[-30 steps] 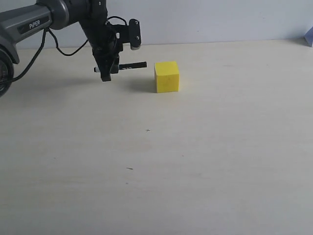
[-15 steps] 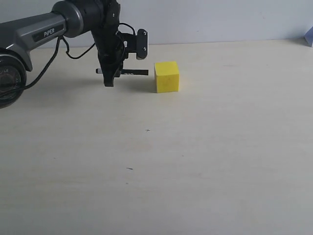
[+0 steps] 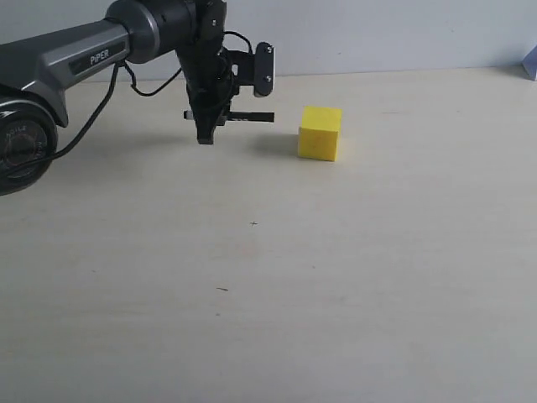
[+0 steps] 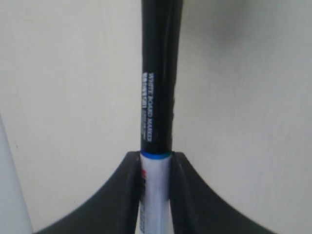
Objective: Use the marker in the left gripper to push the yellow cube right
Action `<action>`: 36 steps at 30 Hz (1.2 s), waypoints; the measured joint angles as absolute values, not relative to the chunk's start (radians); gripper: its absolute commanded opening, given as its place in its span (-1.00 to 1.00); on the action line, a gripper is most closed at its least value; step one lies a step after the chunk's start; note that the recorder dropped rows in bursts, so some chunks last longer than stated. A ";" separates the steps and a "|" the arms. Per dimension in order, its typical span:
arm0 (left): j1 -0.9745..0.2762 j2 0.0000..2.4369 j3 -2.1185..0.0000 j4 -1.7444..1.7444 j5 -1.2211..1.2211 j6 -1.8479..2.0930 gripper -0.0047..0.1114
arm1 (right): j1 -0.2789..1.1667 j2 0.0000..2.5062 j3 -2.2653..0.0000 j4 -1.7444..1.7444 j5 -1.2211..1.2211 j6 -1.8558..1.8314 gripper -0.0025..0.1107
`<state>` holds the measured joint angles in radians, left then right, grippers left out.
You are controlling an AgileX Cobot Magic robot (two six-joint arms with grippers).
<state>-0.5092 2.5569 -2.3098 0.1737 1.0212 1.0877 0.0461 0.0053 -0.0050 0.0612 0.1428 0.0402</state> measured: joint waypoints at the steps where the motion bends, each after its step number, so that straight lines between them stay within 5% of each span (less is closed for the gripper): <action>1: -0.503 2.557 -2.310 0.177 1.030 1.088 -0.92 | 0.046 0.005 -0.005 0.061 0.143 0.040 -0.96; 18: -0.636 2.557 -2.310 0.151 0.957 1.148 -0.92 | 0.046 0.005 -0.005 0.061 0.143 0.040 -0.96; 36: -0.623 2.580 -2.310 0.174 0.951 0.978 -0.92 | 0.046 0.005 -0.005 0.061 0.143 0.040 -0.96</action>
